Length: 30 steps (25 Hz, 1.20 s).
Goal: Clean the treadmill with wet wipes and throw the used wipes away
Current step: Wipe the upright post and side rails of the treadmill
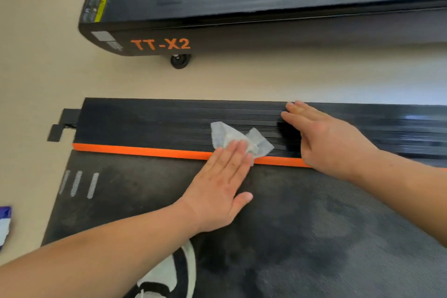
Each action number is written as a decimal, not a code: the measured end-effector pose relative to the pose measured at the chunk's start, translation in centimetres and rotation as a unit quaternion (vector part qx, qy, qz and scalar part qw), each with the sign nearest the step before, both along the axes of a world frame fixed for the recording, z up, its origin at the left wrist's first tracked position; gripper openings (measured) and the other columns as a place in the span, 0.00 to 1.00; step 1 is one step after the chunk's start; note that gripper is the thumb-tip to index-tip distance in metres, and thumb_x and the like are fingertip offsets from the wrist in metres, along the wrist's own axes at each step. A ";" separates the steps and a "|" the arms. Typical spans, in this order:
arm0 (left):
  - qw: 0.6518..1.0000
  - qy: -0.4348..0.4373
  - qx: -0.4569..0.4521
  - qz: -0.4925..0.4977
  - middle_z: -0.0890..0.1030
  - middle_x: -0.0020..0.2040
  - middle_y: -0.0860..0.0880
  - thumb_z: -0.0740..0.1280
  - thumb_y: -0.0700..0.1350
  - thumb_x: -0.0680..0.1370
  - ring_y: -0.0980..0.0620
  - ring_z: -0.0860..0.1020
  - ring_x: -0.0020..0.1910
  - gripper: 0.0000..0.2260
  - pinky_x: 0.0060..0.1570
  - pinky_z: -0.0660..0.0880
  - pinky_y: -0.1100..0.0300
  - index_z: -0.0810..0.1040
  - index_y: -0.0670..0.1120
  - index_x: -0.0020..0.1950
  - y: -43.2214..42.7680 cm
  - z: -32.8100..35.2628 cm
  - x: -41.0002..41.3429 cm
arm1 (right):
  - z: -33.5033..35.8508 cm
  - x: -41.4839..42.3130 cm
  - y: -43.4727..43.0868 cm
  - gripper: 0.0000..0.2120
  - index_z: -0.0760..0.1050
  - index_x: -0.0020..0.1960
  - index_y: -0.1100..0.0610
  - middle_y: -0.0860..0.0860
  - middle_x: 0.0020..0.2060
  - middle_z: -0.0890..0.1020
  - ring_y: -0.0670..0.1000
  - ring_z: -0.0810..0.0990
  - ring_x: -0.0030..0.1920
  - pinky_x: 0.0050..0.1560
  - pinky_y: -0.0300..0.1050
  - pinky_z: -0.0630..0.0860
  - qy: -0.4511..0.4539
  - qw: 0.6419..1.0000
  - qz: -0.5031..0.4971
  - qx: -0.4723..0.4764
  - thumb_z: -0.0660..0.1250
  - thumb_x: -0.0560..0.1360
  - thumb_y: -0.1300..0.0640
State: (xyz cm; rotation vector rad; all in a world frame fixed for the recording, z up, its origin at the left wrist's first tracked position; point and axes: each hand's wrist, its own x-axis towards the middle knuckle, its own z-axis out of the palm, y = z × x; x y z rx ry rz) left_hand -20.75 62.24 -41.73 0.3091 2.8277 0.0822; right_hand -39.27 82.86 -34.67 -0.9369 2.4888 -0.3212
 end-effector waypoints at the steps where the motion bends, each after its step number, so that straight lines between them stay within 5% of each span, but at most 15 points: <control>1: 0.999 0.000 -0.003 -0.041 0.36 0.83 0.42 0.47 0.61 0.85 0.43 0.35 0.81 0.34 0.80 0.44 0.43 0.42 0.42 0.83 1.3 -0.1 -1.1 | 0.1 -0.3 1.6 0.31 0.58 0.81 0.48 0.42 0.82 0.55 0.41 0.49 0.81 0.78 0.41 0.55 0.001 1.000 -0.020 0.011 0.56 0.80 0.63; 7: 0.970 0.007 -0.030 -0.243 0.35 0.82 0.44 0.42 0.61 0.85 0.45 0.31 0.80 0.32 0.80 0.38 0.46 0.42 0.44 0.83 9.4 0.2 -8.7 | 0.8 -0.6 11.4 0.31 0.57 0.81 0.48 0.42 0.82 0.54 0.42 0.48 0.81 0.79 0.50 0.59 -0.005 0.987 -0.148 0.062 0.57 0.79 0.61; 13: 0.953 -0.039 0.003 -0.300 0.40 0.84 0.46 0.41 0.60 0.85 0.47 0.36 0.82 0.31 0.80 0.38 0.49 0.45 0.45 0.84 22.5 2.2 -16.5 | 2.6 -0.9 17.3 0.28 0.62 0.79 0.52 0.46 0.81 0.58 0.46 0.53 0.81 0.77 0.53 0.59 -0.019 0.956 -0.279 0.089 0.58 0.80 0.57; 17: 0.951 -0.042 0.015 -0.307 0.42 0.84 0.47 0.43 0.59 0.86 0.49 0.37 0.82 0.29 0.80 0.40 0.49 0.47 0.46 0.84 22.0 2.3 -16.8 | 3.1 -1.0 17.3 0.27 0.62 0.78 0.54 0.47 0.81 0.60 0.47 0.54 0.81 0.76 0.52 0.60 -0.020 0.953 -0.285 0.101 0.58 0.79 0.59; 27: 0.997 0.007 -0.002 -0.083 0.38 0.83 0.48 0.46 0.58 0.86 0.50 0.35 0.81 0.30 0.80 0.37 0.52 0.39 0.47 0.83 -0.1 1.3 -4.2 | 2.1 0.4 1.1 0.33 0.53 0.82 0.48 0.45 0.83 0.48 0.45 0.47 0.82 0.79 0.49 0.58 -0.009 0.996 0.000 0.086 0.57 0.80 0.60; 30: 0.992 0.060 -0.015 0.108 0.44 0.83 0.44 0.48 0.56 0.85 0.49 0.40 0.82 0.30 0.80 0.41 0.51 0.47 0.44 0.84 -8.2 0.4 -0.1 | 1.0 2.2 -5.0 0.32 0.51 0.82 0.47 0.44 0.83 0.47 0.45 0.46 0.82 0.79 0.54 0.59 -0.038 0.995 0.066 0.071 0.56 0.81 0.58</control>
